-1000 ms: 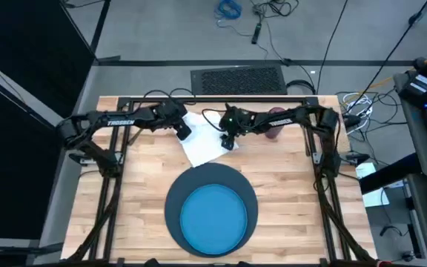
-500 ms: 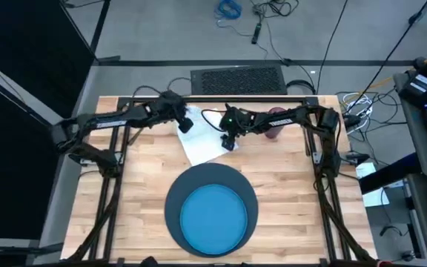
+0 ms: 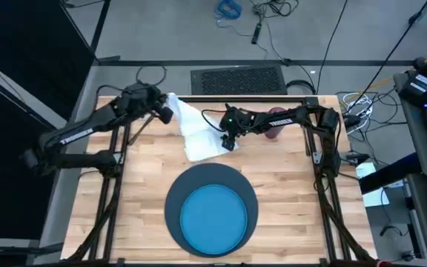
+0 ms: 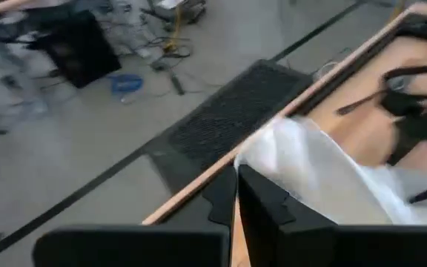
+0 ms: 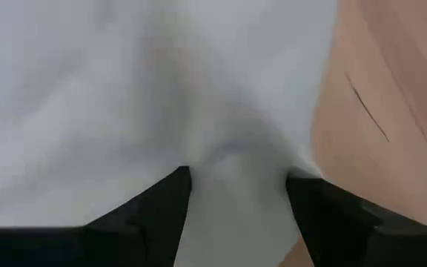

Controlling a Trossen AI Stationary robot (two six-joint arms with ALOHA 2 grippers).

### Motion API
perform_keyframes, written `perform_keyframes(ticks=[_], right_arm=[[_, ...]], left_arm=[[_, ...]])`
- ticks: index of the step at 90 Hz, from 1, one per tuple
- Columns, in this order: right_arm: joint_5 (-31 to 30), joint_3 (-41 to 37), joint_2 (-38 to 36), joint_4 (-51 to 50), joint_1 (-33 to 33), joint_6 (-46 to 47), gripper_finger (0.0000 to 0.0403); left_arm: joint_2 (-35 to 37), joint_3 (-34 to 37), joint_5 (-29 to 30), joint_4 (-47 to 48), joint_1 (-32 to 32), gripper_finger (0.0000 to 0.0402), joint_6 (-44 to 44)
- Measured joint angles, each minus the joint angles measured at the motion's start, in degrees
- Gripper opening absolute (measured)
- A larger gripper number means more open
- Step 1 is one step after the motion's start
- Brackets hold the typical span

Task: Set table place
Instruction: Fold the white napkin

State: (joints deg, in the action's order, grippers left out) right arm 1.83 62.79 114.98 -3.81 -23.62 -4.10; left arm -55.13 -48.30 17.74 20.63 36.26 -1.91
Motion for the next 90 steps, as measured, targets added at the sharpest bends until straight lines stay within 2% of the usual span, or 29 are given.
perform_keyframes(ticks=[6, 31, 54, 60, 72, 90], right_arm=[[0.0, 0.0, 0.0, 0.0, 0.0, 0.2, 0.0215], [0.0, 0.0, 0.0, 0.0, 0.0, 0.3, 0.0215], [0.0, 0.0, 0.0, 0.0, 0.0, 0.4, 0.0215], [0.0, 0.0, 0.0, 0.0, 0.0, 0.4, 0.0215], [0.0, 0.0, 0.0, 0.0, 0.0, 0.4, 0.0215], [0.0, 0.0, 0.0, 0.0, 0.0, 0.3, 0.0215]], left_arm=[[1.1, 0.0, 1.7, 2.3, 0.4, 0.0, 0.0], [1.9, 0.0, 1.8, 6.1, 1.0, 0.0, 1.4], [-0.1, 0.0, -2.2, 6.1, 0.9, 0.0, 1.4], [-0.6, 0.0, -6.1, 6.1, 0.9, 0.0, 3.3], [-3.9, 0.4, -18.7, 5.4, 0.0, 0.0, 6.9], [-12.9, 4.5, -33.8, 1.1, -2.9, 0.0, 9.1]])
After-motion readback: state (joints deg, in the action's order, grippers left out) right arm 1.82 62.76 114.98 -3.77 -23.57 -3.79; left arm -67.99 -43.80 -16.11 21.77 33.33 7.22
